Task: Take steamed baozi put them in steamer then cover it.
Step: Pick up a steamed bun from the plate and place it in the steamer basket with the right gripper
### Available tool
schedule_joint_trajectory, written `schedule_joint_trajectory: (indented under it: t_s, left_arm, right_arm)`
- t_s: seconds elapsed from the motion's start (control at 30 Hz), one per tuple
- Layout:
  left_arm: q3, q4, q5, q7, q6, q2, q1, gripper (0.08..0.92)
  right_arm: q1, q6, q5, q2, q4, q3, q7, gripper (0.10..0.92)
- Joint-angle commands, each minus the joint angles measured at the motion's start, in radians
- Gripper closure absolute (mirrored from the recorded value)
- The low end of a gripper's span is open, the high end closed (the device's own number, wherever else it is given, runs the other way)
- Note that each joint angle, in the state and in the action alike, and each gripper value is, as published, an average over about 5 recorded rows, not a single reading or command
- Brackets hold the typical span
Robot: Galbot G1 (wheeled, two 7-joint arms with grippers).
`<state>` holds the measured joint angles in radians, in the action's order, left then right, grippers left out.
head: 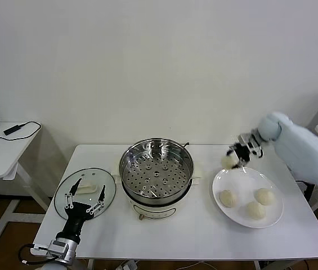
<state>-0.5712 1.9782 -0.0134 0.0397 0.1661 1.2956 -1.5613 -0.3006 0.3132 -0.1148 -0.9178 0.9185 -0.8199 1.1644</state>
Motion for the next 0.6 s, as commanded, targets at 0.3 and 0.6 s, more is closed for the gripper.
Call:
schedule_joint_trajectory:
  t_s: [0.3, 0.6]
  left_arm:
    - [0.002, 0.007, -0.005, 0.001, 0.006, -0.003, -0.003, 0.177]
    - [0.000, 0.011, -0.005, 0.000, 0.017, -0.005, -0.005, 0.177]
  right_arm:
    - [-0.342, 0.295, 0.020, -0.205, 0.202, -0.232, 0.010, 0.388]
    - [-0.231, 0.327, -0.130, -0.325, 0.238, -0.251, 0.000, 0.393]
